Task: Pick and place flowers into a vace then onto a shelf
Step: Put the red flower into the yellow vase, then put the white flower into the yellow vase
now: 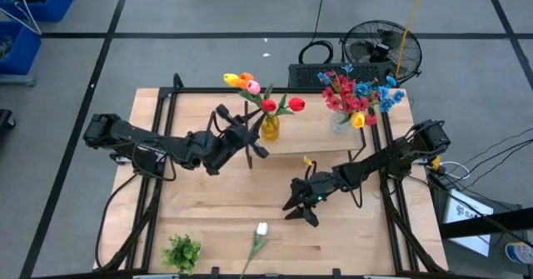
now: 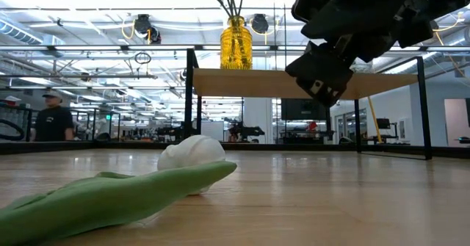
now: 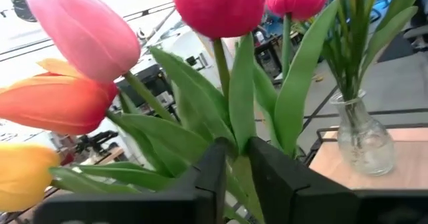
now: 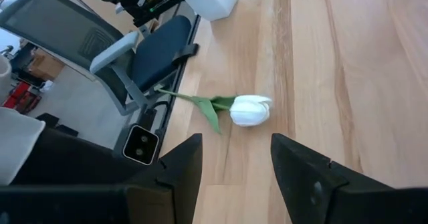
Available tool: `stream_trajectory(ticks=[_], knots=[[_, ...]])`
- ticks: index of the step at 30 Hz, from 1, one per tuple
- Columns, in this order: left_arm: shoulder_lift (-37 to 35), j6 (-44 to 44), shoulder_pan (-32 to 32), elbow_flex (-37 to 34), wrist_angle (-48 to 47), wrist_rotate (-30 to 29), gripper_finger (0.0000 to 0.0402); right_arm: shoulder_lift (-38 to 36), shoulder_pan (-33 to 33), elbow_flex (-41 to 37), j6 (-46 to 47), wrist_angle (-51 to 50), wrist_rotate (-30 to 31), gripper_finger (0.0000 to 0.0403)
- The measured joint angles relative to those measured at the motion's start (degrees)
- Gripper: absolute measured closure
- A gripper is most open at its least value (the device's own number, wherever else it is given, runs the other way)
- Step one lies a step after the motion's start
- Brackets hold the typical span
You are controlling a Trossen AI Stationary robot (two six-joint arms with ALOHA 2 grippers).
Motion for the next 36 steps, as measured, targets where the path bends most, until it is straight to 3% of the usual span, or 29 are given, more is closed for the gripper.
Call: stream_trajectory(ticks=[10, 13, 18, 22, 27, 29, 33, 36], knots=[[0.0, -2.2, -1.2, 0.0, -3.1, 1.9, 0.0210, 0.0, 0.0, 0.0, -0.3, 0.0, 0.0, 0.0234], [0.0, 2.4, -3.0, 0.0, -3.1, 0.8, 0.0197, 0.0, 0.1, 0.0, -0.7, 0.0, -0.1, 0.0234], [0.0, 4.6, -7.3, 0.0, -3.0, -7.0, 0.0195, 0.0, 0.1, 0.0, -3.1, 0.0, -0.1, 0.0234], [0.0, -8.2, -12.1, 0.0, -6.4, -8.7, 0.0194, 0.0, 0.1, 0.0, -3.3, 0.0, -0.1, 0.0234], [0.0, -37.6, -17.5, 0.0, -23.7, -6.8, 0.0194, 0.0, 0.1, 0.0, -3.3, 0.0, -0.1, 0.0234], [0.0, -50.1, -19.1, 0.0, -30.7, -0.4, 0.0194, 0.0, 0.1, 0.0, -3.3, 0.0, -0.1, 0.0234], [0.0, -73.9, -20.6, 0.0, -41.8, 24.3, 0.0195, 0.0, 0.1, 0.0, -4.0, 0.0, -0.1, 0.0234], [1.4, -82.3, -20.6, 0.0, -51.2, 41.4, 0.0195, 0.0, 0.1, 0.0, -7.3, 0.0, -0.1, 0.0234]])
